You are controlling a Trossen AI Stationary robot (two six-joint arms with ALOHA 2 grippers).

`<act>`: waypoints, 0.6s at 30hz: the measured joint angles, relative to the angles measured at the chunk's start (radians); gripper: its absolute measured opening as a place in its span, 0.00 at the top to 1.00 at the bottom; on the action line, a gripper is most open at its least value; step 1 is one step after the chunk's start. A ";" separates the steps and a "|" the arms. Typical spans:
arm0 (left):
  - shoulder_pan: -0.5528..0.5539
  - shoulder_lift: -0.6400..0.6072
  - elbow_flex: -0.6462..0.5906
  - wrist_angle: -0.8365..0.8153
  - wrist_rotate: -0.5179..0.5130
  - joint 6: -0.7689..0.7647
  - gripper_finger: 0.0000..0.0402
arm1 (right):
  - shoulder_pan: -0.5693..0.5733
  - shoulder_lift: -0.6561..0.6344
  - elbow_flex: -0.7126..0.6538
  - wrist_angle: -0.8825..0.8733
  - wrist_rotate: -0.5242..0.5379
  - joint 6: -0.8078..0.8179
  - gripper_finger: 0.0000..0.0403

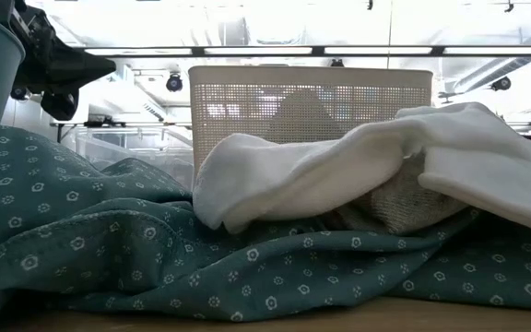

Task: Pick & Place Cloths
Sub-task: Put the green shirt into the white bin

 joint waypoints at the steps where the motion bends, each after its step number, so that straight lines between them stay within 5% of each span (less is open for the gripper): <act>1: 0.000 0.000 0.000 0.000 0.000 0.000 0.98 | 0.012 0.000 0.000 0.000 -0.020 0.033 0.58; 18: 0.000 0.000 0.000 0.000 -0.001 0.000 0.98 | 0.141 0.079 -0.002 -0.256 0.053 0.126 0.20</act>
